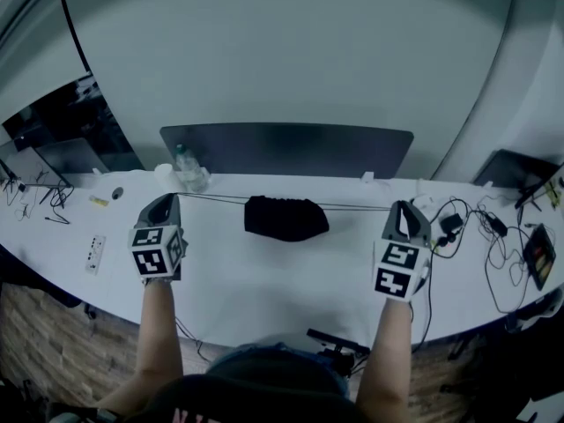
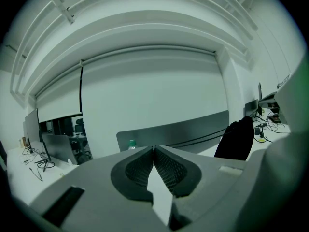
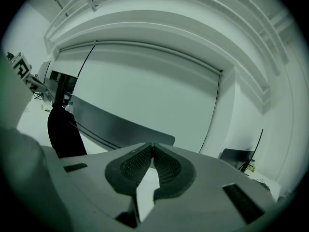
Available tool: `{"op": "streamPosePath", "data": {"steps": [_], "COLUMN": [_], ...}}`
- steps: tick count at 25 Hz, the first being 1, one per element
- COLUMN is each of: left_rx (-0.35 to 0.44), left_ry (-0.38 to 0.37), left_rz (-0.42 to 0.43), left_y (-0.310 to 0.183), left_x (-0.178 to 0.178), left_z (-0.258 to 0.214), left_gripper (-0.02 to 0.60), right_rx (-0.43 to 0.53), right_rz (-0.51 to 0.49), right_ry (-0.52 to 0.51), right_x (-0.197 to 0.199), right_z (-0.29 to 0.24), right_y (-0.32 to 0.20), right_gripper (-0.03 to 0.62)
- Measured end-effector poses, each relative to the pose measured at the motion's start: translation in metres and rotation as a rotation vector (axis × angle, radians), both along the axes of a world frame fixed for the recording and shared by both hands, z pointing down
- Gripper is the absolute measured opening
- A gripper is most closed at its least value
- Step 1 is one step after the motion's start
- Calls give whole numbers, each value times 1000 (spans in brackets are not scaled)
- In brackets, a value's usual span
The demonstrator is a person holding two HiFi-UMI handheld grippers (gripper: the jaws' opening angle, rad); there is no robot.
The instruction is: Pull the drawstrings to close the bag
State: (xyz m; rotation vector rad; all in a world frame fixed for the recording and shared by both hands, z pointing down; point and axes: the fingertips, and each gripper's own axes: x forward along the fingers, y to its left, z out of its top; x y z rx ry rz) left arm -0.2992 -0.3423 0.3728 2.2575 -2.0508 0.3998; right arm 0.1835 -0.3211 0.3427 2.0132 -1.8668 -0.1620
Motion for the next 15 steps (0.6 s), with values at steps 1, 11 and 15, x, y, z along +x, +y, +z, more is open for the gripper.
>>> {"op": "streamPosePath", "data": {"steps": [1, 11, 15], "left_rx": [1, 11, 16], "left_ry": [-1, 2, 6], "left_rz": [-1, -10, -11], "left_y": [0, 1, 1], "left_x": [-1, -6, -7], "left_z": [0, -3, -3], "left_gripper": [12, 11, 11], "right_rx": [0, 13, 14], "right_rz": [2, 28, 46], "right_ry": [1, -8, -6], "right_x": [1, 16, 23], "right_z": [0, -4, -4], "right_y": [1, 5, 7], "right_gripper": [9, 9, 9]}}
